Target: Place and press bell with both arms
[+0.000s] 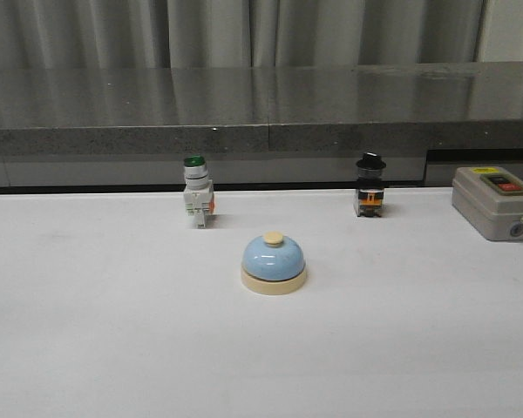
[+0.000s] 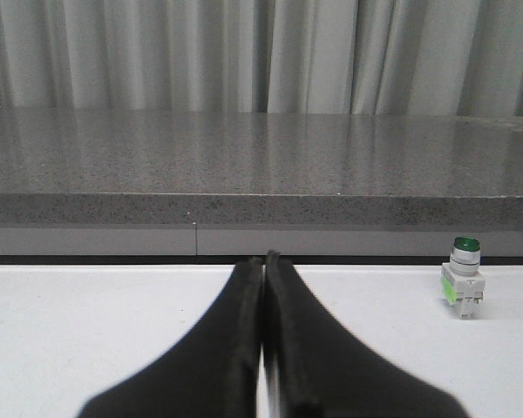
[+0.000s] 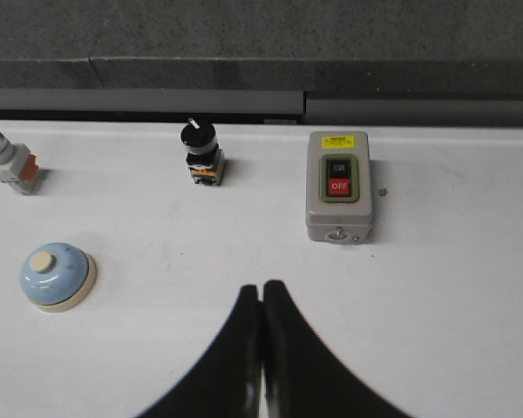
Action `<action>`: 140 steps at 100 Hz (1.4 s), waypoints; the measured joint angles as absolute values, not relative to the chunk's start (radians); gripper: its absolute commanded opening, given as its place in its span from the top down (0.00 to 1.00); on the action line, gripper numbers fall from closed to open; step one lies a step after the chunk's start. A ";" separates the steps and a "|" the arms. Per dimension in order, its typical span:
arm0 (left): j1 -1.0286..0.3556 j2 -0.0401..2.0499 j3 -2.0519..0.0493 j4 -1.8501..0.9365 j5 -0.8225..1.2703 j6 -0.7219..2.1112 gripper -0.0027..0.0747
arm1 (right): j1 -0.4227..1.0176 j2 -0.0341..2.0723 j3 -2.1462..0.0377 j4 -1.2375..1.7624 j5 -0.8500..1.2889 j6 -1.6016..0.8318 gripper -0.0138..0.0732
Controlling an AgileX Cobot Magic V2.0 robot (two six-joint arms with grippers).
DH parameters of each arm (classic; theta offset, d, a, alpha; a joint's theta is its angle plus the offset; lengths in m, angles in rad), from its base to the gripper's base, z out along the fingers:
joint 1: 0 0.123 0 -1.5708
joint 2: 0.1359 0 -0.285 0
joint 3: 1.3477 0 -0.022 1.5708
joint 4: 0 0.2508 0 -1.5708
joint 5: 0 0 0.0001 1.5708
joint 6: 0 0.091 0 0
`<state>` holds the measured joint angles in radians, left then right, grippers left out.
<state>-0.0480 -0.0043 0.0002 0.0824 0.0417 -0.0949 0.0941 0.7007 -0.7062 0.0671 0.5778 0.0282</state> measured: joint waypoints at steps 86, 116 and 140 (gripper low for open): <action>-0.048 -0.004 0.000 0.082 0.042 -0.095 0.99 | 0.094 0.400 -0.636 0.067 0.607 0.028 0.91; -0.048 -0.004 0.000 0.082 0.042 -0.095 0.99 | 0.094 0.398 -0.631 0.055 0.608 0.028 0.91; -0.048 -0.004 0.000 0.082 0.042 -0.095 0.99 | 0.094 0.293 -0.505 0.011 0.560 0.028 0.91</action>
<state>-0.0480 -0.0043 0.0002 0.0824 0.0417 -0.0949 0.0941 0.2934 -0.5048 0.0112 0.5605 0.0282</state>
